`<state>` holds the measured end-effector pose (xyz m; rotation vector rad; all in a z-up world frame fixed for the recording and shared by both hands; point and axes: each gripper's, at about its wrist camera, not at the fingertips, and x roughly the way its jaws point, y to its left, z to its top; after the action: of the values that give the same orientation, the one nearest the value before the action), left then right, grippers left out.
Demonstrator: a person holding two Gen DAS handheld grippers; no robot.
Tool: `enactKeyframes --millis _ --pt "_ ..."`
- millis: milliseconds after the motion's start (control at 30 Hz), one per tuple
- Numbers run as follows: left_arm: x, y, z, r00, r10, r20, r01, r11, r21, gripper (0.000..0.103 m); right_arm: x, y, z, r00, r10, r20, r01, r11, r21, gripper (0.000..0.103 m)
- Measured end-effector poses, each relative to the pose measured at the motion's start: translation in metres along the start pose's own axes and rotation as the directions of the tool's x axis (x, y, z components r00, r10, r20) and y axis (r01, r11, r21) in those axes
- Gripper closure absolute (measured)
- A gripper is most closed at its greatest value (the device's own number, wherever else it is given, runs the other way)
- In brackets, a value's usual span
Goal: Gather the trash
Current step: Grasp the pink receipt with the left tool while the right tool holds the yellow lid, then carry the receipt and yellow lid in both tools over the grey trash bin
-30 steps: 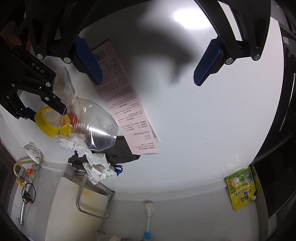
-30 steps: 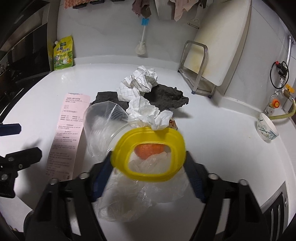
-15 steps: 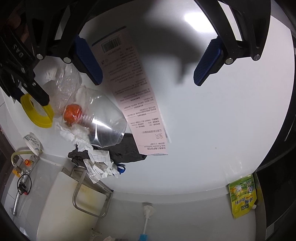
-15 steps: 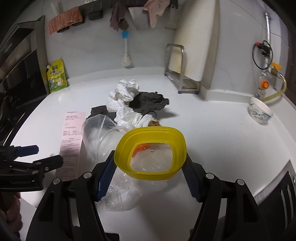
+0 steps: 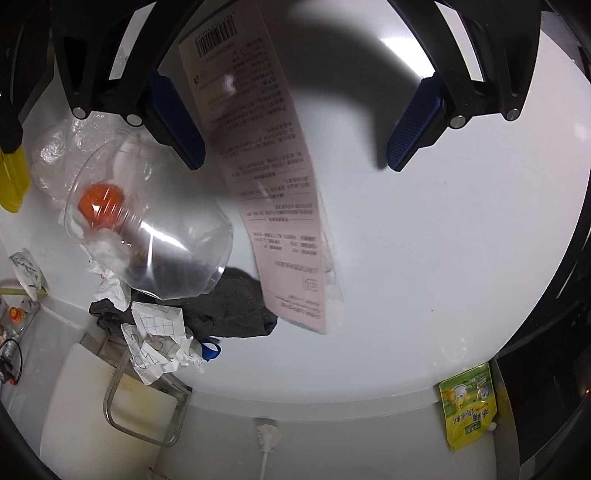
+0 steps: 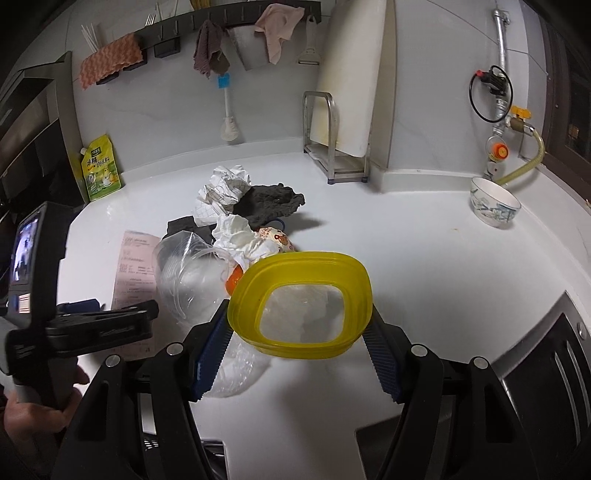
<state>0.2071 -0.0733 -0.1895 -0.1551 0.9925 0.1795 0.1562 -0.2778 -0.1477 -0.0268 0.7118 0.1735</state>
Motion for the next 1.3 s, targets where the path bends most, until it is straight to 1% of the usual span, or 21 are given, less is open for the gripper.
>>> enactKeyframes --millis 100,200,267,333,367,400,533,667,867,900,967,1100,1300 --pt "0.005 -0.008 -0.003 0.999 0.043 0.007 -0.043 0.998 0.039 0.005 -0.001 -0.002 -0.002 1.000 -0.004 -0.002 0.004 1.000 0.010 0.037" --pt "0.006 -0.008 -0.004 0.999 0.043 0.021 -0.044 0.998 0.047 0.008 -0.002 -0.003 -0.002 1.000 -0.006 -0.005 0.006 1.000 0.017 0.037" --pt "0.006 -0.008 -0.006 0.999 0.042 0.033 -0.044 0.997 0.056 0.015 -0.002 -0.003 -0.003 1.000 -0.005 -0.006 0.005 1.000 0.024 0.037" --pt "0.003 -0.007 -0.006 0.999 0.020 0.037 -0.022 0.998 0.067 0.034 -0.003 -0.002 -0.005 1.000 -0.004 -0.007 0.005 1.000 0.028 0.037" --pt "0.001 -0.009 -0.005 0.999 0.013 0.038 -0.016 0.997 0.079 0.039 -0.003 -0.002 -0.005 1.000 -0.004 -0.008 0.004 1.000 0.031 0.037" --pt "0.000 -0.010 -0.005 0.999 0.005 0.037 -0.008 0.996 0.088 0.048 -0.003 -0.002 -0.006 1.000 -0.002 -0.011 0.002 0.999 0.037 0.037" --pt "-0.001 -0.007 -0.002 0.999 -0.032 0.013 0.031 0.994 0.101 0.050 -0.004 0.000 -0.008 1.000 0.006 -0.016 -0.005 0.999 0.052 0.037" --pt "-0.005 0.003 0.001 0.999 -0.054 0.003 0.053 0.994 0.100 0.051 -0.006 0.004 -0.010 1.000 0.014 -0.020 -0.013 0.998 0.066 0.037" --pt "-0.017 0.015 0.007 0.998 -0.064 0.017 0.061 0.989 0.137 0.055 -0.014 0.013 -0.011 1.000 0.017 -0.020 -0.015 0.997 0.075 0.037" --pt "-0.020 0.017 0.006 0.998 -0.063 0.020 0.059 0.988 0.146 0.081 -0.015 0.014 -0.011 1.000 0.017 -0.021 -0.016 0.997 0.078 0.037" --pt "-0.023 0.020 0.006 0.997 -0.070 0.010 0.068 0.986 0.151 0.083 -0.018 0.015 -0.011 1.000 0.020 -0.024 -0.018 0.996 0.086 0.037" --pt "-0.026 0.029 0.005 0.998 -0.065 0.012 0.062 0.985 0.163 0.086 -0.025 0.021 -0.012 1.000 0.017 -0.026 -0.015 0.996 0.087 0.037" --pt "-0.040 0.038 0.006 0.996 -0.078 0.033 0.071 0.982 0.174 0.090 -0.039 0.029 -0.014 1.000 0.010 -0.023 -0.007 0.995 0.097 0.037"
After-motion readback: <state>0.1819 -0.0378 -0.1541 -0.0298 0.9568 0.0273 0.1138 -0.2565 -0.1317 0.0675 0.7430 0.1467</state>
